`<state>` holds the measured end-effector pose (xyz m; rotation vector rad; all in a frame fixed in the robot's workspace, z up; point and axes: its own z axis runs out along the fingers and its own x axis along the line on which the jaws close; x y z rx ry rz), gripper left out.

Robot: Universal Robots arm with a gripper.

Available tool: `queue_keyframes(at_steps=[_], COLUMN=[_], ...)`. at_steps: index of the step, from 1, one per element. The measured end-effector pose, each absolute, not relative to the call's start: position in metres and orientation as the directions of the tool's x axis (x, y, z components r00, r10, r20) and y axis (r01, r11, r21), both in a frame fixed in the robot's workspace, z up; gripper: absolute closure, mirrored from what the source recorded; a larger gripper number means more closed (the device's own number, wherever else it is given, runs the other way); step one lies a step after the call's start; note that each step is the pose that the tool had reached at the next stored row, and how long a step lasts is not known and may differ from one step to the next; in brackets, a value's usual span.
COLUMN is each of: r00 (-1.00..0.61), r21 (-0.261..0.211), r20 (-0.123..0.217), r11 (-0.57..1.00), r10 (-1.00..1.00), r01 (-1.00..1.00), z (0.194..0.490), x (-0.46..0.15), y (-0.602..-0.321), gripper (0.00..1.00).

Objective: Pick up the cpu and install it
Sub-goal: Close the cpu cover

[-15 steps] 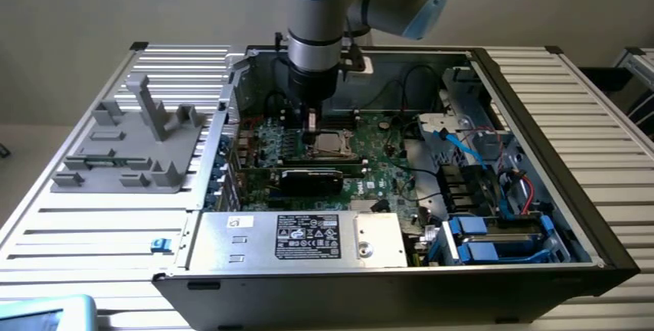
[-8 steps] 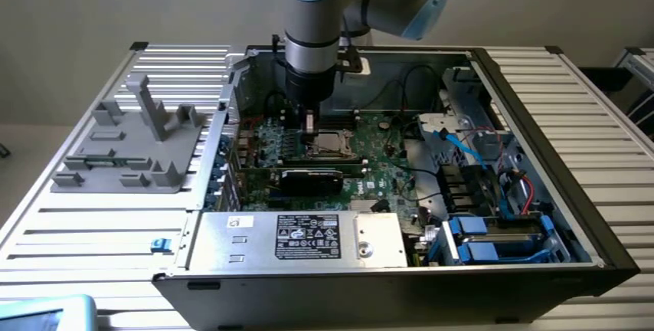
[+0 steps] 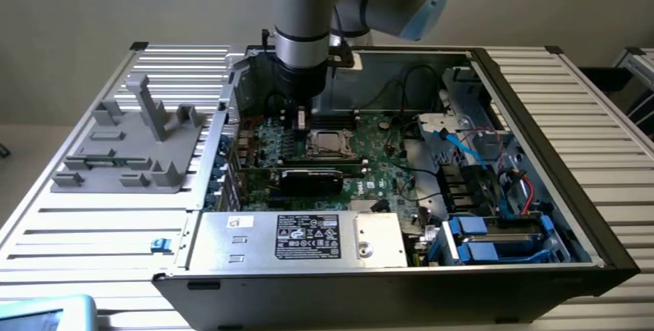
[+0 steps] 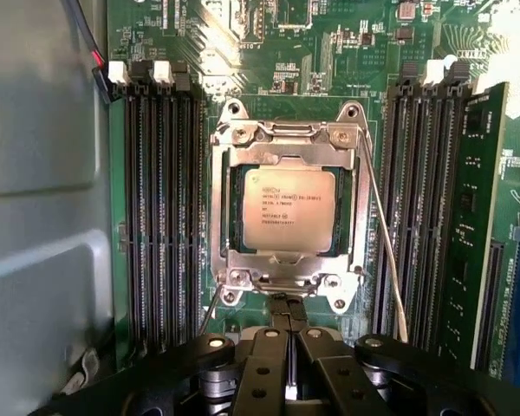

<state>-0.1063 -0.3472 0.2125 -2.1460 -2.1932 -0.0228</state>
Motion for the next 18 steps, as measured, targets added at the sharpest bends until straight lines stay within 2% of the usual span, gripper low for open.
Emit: queue_keyframes(at_steps=[18], r00=[-0.021], r21=[-0.024], r20=[0.062], r11=[0.023], r10=[0.998], r01=[0.999], z=[0.276], x=[-0.129], y=[-0.348], gripper=[0.89])
